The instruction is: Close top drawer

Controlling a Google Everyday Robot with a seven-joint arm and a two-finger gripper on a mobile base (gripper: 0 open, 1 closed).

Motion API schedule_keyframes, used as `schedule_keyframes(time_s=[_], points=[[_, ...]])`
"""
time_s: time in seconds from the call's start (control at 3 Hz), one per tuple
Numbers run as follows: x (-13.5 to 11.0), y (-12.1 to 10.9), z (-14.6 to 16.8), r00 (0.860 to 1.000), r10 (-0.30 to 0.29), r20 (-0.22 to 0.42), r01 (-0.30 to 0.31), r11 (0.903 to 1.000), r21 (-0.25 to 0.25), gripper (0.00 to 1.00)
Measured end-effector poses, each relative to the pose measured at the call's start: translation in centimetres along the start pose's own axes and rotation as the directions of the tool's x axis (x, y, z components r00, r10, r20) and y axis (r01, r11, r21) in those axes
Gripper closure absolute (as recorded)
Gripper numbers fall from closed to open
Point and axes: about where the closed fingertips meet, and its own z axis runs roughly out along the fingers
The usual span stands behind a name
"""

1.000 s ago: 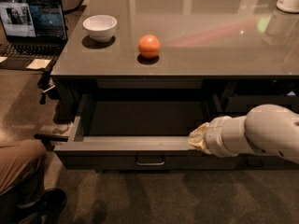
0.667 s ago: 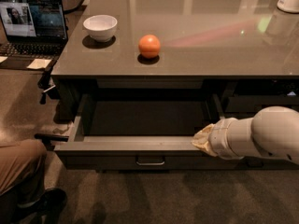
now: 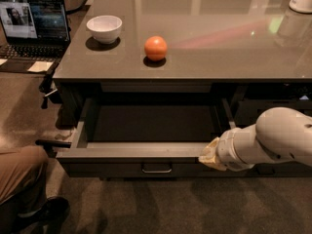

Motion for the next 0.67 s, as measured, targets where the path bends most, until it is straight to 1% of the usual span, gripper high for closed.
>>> schedule_keyframes(time_s=[0.33, 0.67], points=[[0.0, 1.5, 2.1, 0.998, -0.056, -0.019, 0.054, 0.9933, -0.102, 1.0], [-0.2, 2.5, 4.2, 0.992, -0.121, -0.033, 0.112, 0.9759, -0.187, 0.81]])
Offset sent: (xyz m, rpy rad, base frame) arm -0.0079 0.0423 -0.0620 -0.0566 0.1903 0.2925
